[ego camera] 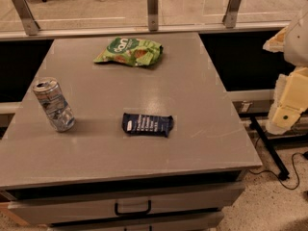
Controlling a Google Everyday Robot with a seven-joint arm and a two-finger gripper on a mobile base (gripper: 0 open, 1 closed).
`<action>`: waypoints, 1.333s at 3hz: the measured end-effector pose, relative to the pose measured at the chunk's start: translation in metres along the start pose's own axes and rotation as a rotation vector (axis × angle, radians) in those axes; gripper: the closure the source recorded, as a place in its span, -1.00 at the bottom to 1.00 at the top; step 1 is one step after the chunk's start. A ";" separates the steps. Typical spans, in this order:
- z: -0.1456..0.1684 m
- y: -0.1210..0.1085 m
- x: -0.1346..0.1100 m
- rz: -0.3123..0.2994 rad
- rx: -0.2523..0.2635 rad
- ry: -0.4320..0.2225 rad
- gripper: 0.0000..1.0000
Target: Move green rice chip bag near redbull can
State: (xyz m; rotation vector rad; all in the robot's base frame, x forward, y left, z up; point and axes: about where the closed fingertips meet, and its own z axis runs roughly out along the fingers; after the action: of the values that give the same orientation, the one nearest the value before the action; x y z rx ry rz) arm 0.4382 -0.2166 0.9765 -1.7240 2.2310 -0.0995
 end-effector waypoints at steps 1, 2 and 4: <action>0.000 0.000 0.000 0.000 0.000 0.000 -1.00; 0.005 -0.003 0.007 0.059 0.021 -0.096 -1.00; 0.048 -0.086 -0.053 0.364 0.080 -0.455 -1.00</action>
Offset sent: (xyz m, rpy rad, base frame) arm 0.0122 -0.0345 -0.0192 0.4373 -0.1439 -0.1555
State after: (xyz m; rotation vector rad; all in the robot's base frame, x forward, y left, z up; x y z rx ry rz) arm 0.5440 -0.1826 0.9633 -1.1321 2.1114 0.2578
